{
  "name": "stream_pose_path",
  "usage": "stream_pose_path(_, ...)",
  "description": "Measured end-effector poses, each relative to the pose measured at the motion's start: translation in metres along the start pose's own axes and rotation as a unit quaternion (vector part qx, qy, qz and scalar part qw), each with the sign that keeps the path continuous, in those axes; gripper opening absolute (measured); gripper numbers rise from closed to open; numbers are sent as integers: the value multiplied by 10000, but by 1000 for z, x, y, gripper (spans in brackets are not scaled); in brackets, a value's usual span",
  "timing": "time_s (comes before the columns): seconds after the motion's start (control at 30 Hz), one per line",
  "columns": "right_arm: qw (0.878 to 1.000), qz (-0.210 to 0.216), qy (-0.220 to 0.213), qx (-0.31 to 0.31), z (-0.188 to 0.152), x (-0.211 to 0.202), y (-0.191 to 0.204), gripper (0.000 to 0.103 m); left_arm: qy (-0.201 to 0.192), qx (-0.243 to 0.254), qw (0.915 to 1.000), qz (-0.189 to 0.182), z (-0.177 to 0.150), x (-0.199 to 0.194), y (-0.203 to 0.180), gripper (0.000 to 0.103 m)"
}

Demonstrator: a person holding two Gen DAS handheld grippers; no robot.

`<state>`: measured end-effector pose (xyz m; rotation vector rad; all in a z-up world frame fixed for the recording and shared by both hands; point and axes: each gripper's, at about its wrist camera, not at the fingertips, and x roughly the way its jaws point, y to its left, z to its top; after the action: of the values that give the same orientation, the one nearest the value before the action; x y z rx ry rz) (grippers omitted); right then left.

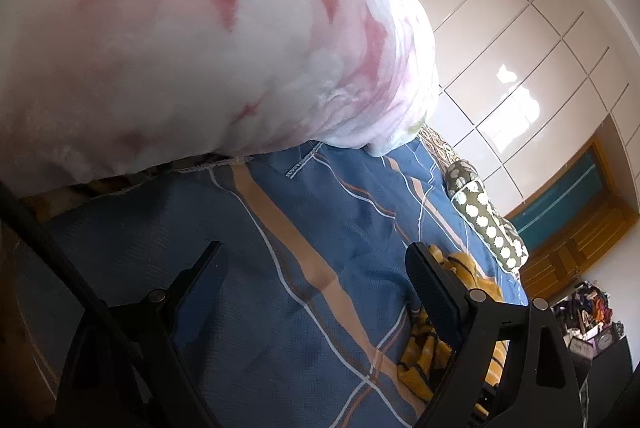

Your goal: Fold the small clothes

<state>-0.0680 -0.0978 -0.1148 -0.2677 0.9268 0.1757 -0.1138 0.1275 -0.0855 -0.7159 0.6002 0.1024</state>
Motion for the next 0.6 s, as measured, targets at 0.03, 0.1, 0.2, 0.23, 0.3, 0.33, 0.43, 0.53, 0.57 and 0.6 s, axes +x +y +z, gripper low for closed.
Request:
stream_pose_path(0.03,10000,3,-11,-83,-3,-1,3,10,2,-7,10000,6,-1,0,0,89)
stream_pose_path(0.1,9999,94,-17,-132,-5,-3,4,10,19,-12,10000,16,-1,1,0,89)
stream_pose_path(0.2,9971,711,181,-202,-14,-8,5,1,62,5,10000,-11,-3,5,-3,89)
stream_pose_path(0.23,9952,908,281,-233,-17,-8,7,1,67,35,10000,-16,-3,5,-5,89)
stream_pose_path(0.3,9936,819,339,-695,-28,-12,21,1,79,90,9999,-28,-5,6,-9,89)
stream_pose_path(0.33,9924,878,305,-803,-31,-16,23,1,86,104,9999,-40,-5,5,-11,89)
stream_pose_path(0.43,9927,1055,115,-576,-32,-36,8,1,129,162,9998,-71,-8,9,-15,89)
stream_pose_path(0.53,9957,892,-253,42,-17,-54,-31,2,243,240,9992,-186,-13,15,-24,89)
stream_pose_path(0.57,9958,767,-367,351,-10,-56,-48,2,289,296,9989,-225,-16,19,-28,89)
stream_pose_path(0.6,9947,652,-452,656,-5,-56,-63,5,338,389,9983,-261,-19,23,-35,89)
